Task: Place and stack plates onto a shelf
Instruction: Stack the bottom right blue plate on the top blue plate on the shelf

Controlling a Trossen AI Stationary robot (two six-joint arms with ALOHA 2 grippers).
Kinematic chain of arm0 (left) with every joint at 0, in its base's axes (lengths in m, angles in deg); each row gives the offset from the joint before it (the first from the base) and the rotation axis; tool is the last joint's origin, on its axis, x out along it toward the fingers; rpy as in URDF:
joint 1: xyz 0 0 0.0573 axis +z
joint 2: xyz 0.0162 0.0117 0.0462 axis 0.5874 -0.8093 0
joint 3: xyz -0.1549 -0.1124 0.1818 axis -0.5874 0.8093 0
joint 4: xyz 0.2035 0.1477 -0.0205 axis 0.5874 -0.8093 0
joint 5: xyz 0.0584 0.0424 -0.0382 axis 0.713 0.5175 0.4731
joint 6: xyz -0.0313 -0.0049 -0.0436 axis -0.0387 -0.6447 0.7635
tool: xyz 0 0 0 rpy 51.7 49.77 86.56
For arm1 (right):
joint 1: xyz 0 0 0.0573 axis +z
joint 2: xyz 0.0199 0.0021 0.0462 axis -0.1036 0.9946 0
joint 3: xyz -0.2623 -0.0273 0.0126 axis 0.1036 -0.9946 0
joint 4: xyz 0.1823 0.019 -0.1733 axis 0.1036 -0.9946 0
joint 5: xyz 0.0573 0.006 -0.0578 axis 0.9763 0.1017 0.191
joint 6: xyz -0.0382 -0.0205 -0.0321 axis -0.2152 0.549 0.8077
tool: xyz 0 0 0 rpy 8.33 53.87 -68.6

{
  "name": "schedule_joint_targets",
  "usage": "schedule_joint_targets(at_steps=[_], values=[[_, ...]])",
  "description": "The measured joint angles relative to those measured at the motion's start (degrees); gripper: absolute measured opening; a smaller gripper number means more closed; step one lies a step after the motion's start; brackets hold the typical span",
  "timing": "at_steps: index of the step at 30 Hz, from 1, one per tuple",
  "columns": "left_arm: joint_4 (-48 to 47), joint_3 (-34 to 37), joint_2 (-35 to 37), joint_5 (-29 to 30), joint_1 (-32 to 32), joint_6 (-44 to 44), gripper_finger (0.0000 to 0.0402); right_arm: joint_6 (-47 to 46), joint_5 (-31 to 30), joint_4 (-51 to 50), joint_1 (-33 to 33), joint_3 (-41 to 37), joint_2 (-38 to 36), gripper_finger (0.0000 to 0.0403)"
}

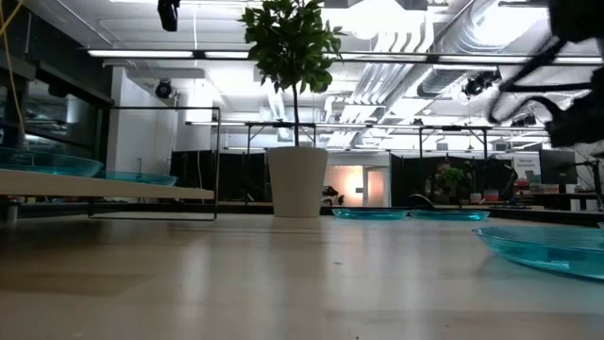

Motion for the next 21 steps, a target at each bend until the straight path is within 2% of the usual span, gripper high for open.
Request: schedule_joint_targets(at_steps=[5, 10, 21], values=[[-0.04, 0.0, 0.0, 0.02, 0.0, 0.02, 0.0147, -1.59, 1.18, 0.55, 1.58, 0.0, 3.14, 0.0158], [-0.04, 0.0, 0.0, 0.02, 0.0, 0.02, 0.0147, -4.16, -0.68, 4.2, 1.51, 0.26, 5.6, 0.0158], [-0.9, 0.0, 0.0, 0.02, 0.0, 0.03, 0.0147, -5.45, -16.54, 16.62, -2.64, 0.22, 6.3, 0.0158]])
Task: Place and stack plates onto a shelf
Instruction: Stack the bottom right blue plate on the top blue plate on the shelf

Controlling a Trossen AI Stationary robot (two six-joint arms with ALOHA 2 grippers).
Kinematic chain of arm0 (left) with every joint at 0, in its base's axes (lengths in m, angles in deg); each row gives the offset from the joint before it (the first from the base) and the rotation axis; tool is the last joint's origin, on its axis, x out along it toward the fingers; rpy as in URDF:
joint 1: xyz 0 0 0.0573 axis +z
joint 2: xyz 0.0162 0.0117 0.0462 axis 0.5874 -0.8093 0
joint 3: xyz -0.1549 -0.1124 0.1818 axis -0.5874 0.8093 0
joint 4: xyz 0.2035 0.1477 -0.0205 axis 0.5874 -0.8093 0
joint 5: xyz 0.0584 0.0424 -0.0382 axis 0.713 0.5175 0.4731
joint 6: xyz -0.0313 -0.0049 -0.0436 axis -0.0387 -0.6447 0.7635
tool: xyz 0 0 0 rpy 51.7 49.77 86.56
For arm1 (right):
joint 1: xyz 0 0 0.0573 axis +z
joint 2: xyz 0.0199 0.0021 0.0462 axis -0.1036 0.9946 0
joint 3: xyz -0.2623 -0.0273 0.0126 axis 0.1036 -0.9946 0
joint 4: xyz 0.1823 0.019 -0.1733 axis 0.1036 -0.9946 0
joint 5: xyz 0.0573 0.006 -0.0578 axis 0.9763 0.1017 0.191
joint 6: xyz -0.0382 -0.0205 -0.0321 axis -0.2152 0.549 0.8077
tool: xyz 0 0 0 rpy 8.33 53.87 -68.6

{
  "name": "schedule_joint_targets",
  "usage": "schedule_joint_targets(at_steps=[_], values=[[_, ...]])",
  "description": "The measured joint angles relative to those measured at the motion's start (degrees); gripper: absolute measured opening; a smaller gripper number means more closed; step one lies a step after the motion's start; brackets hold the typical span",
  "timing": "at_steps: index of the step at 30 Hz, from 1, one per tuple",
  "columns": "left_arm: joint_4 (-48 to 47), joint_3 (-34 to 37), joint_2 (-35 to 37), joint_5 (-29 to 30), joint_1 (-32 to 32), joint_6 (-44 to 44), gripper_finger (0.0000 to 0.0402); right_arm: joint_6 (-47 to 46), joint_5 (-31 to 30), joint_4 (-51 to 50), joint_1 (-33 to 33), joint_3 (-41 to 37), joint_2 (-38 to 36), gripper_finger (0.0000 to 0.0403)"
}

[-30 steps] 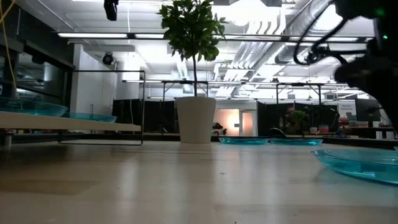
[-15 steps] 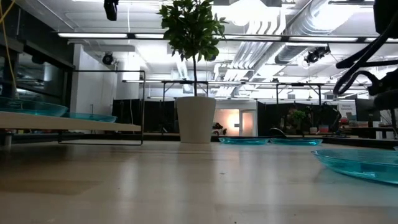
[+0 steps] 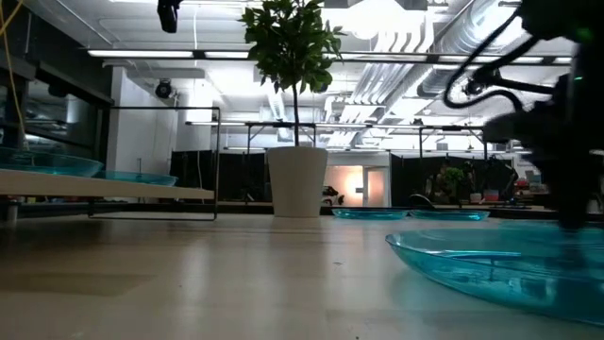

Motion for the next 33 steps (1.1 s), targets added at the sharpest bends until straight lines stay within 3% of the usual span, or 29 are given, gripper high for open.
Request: schedule_joint_targets(at_steps=[5, 9, 15, 21, 26, 33], values=[[0.0, 0.02, 0.0, 0.0, 0.0, -0.03, 0.0147, 3.69, -11.36, 8.75, -2.87, -0.31, 0.16, 0.0158], [-0.02, 0.0, -0.02, 0.13, 0.0, -0.03, 0.0147, 9.86, -15.03, 12.83, -4.58, -0.37, -2.23, 0.0158], [-0.46, 0.02, -0.02, 0.15, 0.0, -0.03, 0.0147, 13.23, -15.59, 6.89, -3.01, -0.33, -9.67, 0.0158], [-0.64, 0.02, 0.0, 0.15, 0.0, -0.01, 0.0147, 5.09, -15.03, -7.11, 1.97, -0.31, -15.8, 0.0158], [-0.9, 0.02, 0.0, 0.15, 0.07, -0.01, 0.0147, -5.2, -12.2, -14.55, 5.74, -0.31, -15.91, 0.0158], [-1.02, 0.02, 0.0, 1.4, 0.07, -0.01, 0.0147, -7.58, -9.12, -14.76, 6.37, -0.32, -12.32, 0.0158]])
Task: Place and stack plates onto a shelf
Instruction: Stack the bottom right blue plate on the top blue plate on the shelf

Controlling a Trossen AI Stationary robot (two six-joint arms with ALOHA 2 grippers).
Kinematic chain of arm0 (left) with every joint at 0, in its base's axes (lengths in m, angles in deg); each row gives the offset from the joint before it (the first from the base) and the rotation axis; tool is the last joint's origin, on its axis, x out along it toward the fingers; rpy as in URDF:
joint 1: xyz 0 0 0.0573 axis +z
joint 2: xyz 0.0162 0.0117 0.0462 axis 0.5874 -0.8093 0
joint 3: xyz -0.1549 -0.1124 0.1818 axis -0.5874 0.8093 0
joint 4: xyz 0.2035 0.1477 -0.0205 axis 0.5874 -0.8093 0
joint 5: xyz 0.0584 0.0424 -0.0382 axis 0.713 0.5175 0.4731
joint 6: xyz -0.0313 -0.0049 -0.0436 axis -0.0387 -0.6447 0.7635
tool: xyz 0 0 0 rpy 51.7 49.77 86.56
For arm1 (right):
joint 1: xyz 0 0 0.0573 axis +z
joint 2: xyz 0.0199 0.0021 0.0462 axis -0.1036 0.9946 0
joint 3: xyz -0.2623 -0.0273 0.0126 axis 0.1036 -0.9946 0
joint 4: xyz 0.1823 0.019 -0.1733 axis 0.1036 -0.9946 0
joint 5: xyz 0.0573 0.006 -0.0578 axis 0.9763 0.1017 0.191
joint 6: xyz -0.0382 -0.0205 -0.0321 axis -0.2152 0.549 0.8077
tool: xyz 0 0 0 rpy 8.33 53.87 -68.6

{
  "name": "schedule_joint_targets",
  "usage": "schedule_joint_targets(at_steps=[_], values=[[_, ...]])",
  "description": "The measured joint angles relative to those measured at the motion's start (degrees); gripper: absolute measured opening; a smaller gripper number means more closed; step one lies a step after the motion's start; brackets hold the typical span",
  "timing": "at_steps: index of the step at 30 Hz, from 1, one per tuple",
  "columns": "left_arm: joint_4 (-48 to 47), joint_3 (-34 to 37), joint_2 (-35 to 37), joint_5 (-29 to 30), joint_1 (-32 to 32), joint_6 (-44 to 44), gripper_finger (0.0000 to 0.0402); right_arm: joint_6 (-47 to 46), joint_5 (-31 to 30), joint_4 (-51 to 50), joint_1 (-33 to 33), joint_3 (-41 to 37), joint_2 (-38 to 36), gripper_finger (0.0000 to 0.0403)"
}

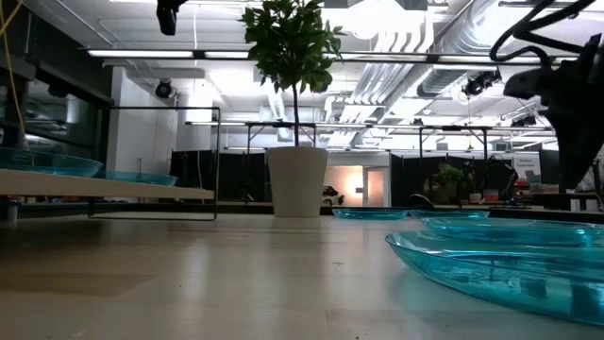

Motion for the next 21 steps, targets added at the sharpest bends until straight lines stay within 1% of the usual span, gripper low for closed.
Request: schedule_joint_targets(at_steps=[4, 9, 14, 21], values=[[-0.08, 0.0, 0.0, 0.21, 0.0, 0.03, 0.0147, 0.02, -0.18, 2.06, -0.67, -0.01, 2.85, 0.0158], [-0.18, 0.0, 0.0, 0.21, 0.0, 0.02, 0.0147, -0.01, -0.23, 1.96, -1.35, -0.01, 5.34, 0.0158], [-0.33, 0.0, 0.0, 0.21, 0.0, 0.02, 0.0147, 0.07, -1.6, 4.76, -3.55, -0.01, 7.53, 0.0158], [-0.53, 0.0, 0.0, 0.21, 0.0, 0.02, 0.0147, 0.36, -1.09, 5.86, -5.89, -0.01, 11.3, 0.0158]])
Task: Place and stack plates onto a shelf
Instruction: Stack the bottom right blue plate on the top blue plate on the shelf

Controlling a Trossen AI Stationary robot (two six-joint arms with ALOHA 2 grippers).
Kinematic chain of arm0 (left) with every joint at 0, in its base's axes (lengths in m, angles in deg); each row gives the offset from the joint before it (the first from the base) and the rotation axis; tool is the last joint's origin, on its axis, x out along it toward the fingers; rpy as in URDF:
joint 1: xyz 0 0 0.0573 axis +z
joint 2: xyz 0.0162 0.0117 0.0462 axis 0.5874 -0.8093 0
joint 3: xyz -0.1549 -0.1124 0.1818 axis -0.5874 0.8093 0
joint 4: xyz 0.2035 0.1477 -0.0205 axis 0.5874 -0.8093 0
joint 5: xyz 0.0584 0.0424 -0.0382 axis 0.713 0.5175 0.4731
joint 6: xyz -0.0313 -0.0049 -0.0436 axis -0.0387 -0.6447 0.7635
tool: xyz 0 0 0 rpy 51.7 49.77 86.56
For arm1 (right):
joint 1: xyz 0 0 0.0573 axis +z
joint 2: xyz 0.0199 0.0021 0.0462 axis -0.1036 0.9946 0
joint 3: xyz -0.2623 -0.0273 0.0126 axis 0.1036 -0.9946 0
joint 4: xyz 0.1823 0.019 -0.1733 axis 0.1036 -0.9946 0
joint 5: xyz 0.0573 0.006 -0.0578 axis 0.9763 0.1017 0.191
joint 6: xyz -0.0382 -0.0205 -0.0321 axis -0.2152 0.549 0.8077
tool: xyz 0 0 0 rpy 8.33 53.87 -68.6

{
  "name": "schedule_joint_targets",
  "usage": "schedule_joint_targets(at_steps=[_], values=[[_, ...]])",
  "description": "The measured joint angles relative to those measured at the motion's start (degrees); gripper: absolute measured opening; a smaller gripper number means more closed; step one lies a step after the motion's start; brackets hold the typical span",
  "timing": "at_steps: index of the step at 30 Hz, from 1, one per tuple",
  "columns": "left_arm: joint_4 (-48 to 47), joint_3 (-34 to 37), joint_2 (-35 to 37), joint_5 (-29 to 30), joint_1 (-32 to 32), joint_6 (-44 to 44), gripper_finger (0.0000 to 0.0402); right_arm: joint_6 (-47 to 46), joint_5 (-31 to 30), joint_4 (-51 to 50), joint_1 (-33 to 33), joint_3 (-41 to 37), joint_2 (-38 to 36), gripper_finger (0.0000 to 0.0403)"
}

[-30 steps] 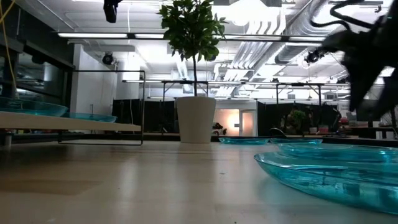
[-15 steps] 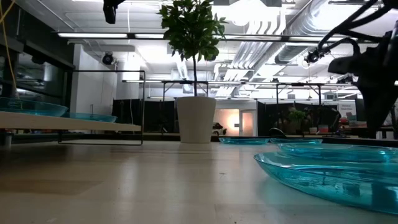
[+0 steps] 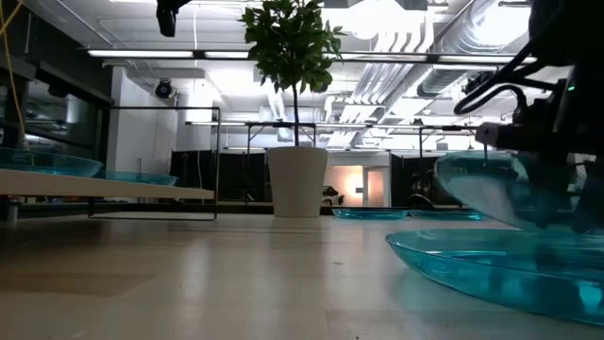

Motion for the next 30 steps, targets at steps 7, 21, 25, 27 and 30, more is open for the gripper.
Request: schedule_joint_targets(at_steps=[7, 21, 25, 27, 30], values=[[-0.07, 0.0, 0.0, 0.02, 0.0, 0.0, 0.0147, 0.11, -0.4, 0.89, -0.16, 0.02, 0.5, 0.0158], [-0.09, 0.0, 0.0, 1.81, 0.0, -0.03, 0.0147, 2.82, 0.25, -0.73, -0.12, 2.92, 0.43, 0.0158], [-0.09, 0.0, 0.0, 1.97, 0.0, -0.02, 0.0147, 4.43, 0.33, -1.74, -0.12, 3.77, 0.43, 0.0158], [-0.09, 0.0, 0.0, 1.97, 0.0, -0.03, 0.0147, 4.68, 0.87, -1.71, -0.1, 3.78, 0.43, 0.0158], [-0.09, 0.0, 0.0, 1.96, 0.0, -0.01, 0.0147, 4.8, 1.32, -2.02, 0.18, 3.78, 0.43, 0.0158]])
